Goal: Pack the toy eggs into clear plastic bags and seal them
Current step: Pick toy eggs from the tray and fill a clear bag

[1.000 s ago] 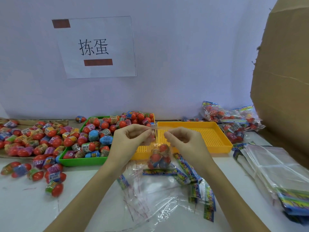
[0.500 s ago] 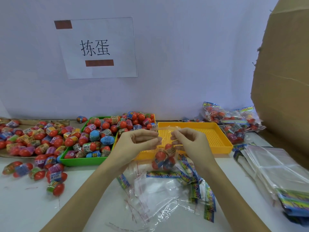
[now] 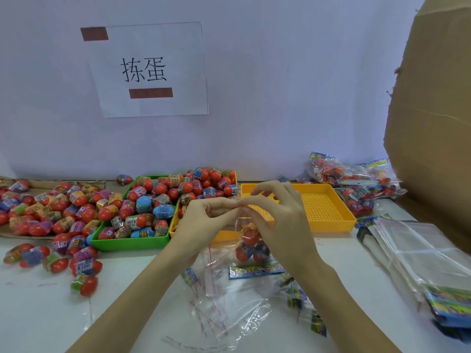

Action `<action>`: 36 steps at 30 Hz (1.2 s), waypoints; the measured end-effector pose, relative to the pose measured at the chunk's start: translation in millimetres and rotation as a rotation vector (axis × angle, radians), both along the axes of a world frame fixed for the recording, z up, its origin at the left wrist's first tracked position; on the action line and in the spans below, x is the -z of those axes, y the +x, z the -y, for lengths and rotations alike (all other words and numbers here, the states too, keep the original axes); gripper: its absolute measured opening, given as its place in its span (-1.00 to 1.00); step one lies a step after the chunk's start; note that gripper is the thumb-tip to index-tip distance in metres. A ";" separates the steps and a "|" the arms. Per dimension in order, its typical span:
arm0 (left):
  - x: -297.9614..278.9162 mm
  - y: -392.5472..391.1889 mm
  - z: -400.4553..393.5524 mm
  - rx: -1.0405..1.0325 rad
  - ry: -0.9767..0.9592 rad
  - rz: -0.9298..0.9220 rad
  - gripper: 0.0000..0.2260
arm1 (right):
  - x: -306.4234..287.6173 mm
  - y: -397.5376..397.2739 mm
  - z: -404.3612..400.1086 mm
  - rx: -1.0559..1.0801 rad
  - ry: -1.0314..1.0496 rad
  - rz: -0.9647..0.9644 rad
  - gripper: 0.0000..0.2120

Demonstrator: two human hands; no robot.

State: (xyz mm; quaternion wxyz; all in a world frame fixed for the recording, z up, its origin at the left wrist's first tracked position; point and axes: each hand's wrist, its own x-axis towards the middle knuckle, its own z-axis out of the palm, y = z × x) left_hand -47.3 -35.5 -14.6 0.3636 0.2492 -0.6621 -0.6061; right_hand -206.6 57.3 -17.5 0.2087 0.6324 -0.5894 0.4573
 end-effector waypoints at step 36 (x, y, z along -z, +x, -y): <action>-2.1 1.8 0.7 -0.006 -0.280 0.228 -0.88 | 1.9 -8.7 3.0 0.136 0.017 0.117 -0.95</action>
